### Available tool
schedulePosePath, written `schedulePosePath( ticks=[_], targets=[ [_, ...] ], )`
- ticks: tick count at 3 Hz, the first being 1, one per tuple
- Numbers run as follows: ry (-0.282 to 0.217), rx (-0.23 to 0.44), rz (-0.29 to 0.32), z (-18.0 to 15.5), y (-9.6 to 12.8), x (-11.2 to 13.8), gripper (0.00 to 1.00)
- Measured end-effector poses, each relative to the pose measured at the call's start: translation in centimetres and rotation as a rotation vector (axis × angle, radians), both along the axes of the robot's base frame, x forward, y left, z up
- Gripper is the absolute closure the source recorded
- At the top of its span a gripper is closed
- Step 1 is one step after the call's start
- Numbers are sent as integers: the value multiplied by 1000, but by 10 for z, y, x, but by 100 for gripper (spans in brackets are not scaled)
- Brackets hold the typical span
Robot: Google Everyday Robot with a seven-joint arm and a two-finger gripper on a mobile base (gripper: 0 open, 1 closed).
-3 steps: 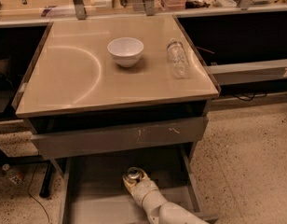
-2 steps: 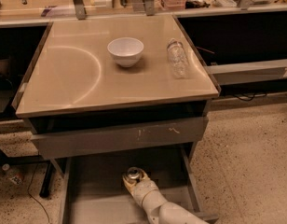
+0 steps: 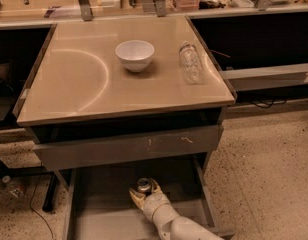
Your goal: Place redbull can into middle drawer
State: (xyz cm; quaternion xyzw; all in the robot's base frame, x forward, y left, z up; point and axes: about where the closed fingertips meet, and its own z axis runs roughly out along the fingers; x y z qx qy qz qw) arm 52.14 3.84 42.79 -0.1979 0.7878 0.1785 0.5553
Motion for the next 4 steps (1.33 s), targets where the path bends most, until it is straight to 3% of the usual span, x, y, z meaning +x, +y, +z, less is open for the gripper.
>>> schedulePosePath(
  ticks=[1, 2, 3, 4],
  targets=[
    [0, 0, 0, 0, 0, 0, 0],
    [0, 0, 0, 0, 0, 0, 0],
    [-5, -36, -50, 18, -15, -11, 0],
    [-30, -83, -156, 82, -48, -39, 0]
  ],
)
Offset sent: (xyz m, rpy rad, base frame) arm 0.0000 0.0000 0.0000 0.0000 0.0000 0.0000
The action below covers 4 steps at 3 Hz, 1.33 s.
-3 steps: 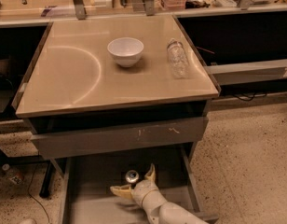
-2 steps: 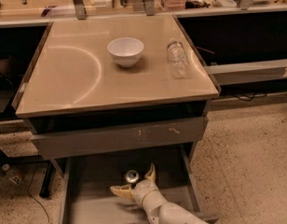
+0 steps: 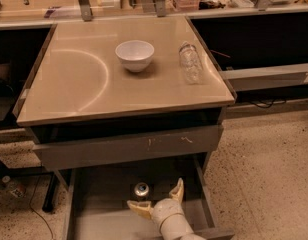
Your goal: Place redbull can into middle drawer
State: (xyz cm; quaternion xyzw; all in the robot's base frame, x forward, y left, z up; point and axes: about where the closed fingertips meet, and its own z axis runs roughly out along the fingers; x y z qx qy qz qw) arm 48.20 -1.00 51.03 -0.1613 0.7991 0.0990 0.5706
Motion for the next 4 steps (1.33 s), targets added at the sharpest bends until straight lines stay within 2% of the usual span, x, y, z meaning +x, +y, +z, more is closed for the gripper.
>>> schedulePosePath(
  ticks=[1, 2, 3, 4],
  targets=[
    [-66, -71, -84, 72, -17, -43, 0],
    [-106, -108, -78, 91, -6, -67, 0],
    [-107, -107, -77, 90, -5, -67, 0],
    [-167, -146, -198, 117, -52, -55, 0]
  ],
)
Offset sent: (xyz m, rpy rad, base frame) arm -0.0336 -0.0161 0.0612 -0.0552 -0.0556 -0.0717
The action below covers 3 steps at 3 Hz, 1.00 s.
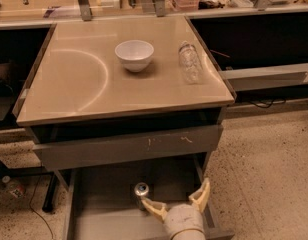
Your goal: Place redbull can into middle drawer
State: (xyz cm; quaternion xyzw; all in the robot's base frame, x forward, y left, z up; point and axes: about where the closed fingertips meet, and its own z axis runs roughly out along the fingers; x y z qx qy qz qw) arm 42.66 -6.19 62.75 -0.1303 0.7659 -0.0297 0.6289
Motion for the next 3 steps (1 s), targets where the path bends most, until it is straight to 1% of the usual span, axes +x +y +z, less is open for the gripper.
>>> schedulePosePath(
  ticks=[1, 2, 3],
  targets=[
    [-104, -96, -241, 52, -96, 9, 0],
    [-205, -203, -482, 112, -184, -7, 0],
    [-207, -205, -490, 113, -187, -9, 0]
  ],
)
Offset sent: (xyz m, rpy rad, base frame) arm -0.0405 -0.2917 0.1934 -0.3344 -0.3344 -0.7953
